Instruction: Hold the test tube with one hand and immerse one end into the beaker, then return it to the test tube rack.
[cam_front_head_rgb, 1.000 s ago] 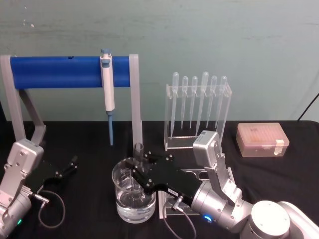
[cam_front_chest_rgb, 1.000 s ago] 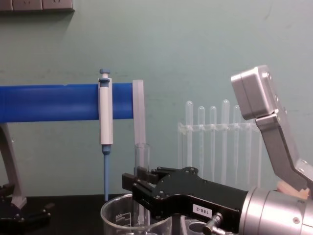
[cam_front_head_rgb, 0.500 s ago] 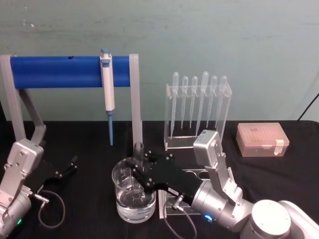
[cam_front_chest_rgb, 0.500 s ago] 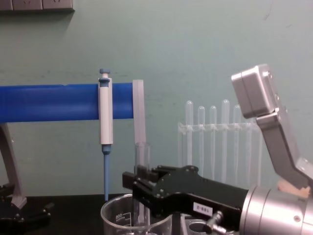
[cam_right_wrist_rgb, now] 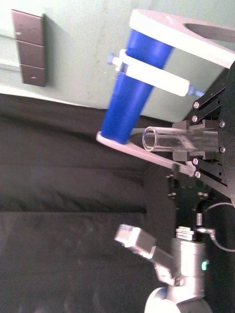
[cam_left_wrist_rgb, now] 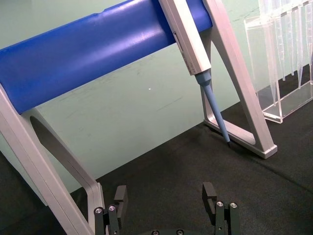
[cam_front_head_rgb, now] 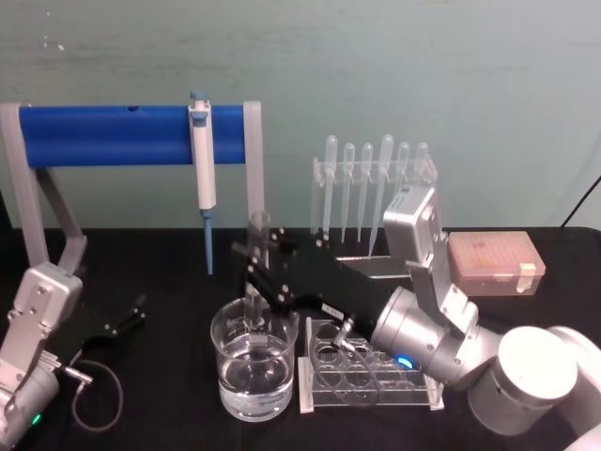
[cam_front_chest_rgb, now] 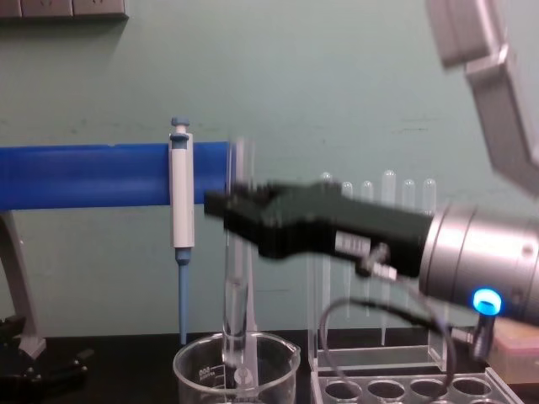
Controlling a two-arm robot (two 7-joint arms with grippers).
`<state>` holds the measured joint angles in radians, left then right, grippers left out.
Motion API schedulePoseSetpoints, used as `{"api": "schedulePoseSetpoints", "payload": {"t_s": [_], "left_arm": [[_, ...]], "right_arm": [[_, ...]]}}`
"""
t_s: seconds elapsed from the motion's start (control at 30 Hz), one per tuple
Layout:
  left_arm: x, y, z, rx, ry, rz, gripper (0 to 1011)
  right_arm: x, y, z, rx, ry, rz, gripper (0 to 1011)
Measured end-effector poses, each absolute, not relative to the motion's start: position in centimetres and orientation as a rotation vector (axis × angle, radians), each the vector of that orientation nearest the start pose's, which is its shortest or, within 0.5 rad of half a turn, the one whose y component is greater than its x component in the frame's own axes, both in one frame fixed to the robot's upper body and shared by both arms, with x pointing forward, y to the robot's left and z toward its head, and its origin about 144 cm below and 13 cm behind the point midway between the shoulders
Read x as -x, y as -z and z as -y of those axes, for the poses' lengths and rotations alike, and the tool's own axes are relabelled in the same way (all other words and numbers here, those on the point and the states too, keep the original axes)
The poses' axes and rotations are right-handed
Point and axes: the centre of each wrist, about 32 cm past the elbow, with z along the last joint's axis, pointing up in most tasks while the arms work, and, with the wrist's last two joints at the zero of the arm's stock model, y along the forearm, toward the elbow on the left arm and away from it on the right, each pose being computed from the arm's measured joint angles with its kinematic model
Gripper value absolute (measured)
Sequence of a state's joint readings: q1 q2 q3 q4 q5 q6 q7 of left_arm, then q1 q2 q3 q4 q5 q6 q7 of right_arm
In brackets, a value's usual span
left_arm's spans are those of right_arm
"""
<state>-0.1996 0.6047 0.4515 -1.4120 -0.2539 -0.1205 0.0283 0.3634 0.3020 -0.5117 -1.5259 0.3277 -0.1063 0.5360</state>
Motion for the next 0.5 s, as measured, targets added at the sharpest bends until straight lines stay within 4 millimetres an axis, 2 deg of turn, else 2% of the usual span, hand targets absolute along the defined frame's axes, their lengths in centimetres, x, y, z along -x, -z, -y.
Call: {"api": "schedulePoseSetpoints", "payload": {"t_s": [0.2, 0.33, 0.5], "left_arm": [[-48.9, -114.0, -31.0, -0.304, -1.248, 0.285, 1000], [-48.9, -114.0, -31.0, -0.304, -1.248, 0.285, 1000], [-48.9, -114.0, -31.0, -0.304, -1.248, 0.285, 1000]], "right_arm": [[-51.5, -125.5, 17.1, -0.104, 0.55, 0.281, 225], [-50.9, -126.5, 17.8, -0.1, 0.572, 0.285, 225], [-49.5, -127.5, 19.6, -0.089, 0.632, 0.289, 225]]}}
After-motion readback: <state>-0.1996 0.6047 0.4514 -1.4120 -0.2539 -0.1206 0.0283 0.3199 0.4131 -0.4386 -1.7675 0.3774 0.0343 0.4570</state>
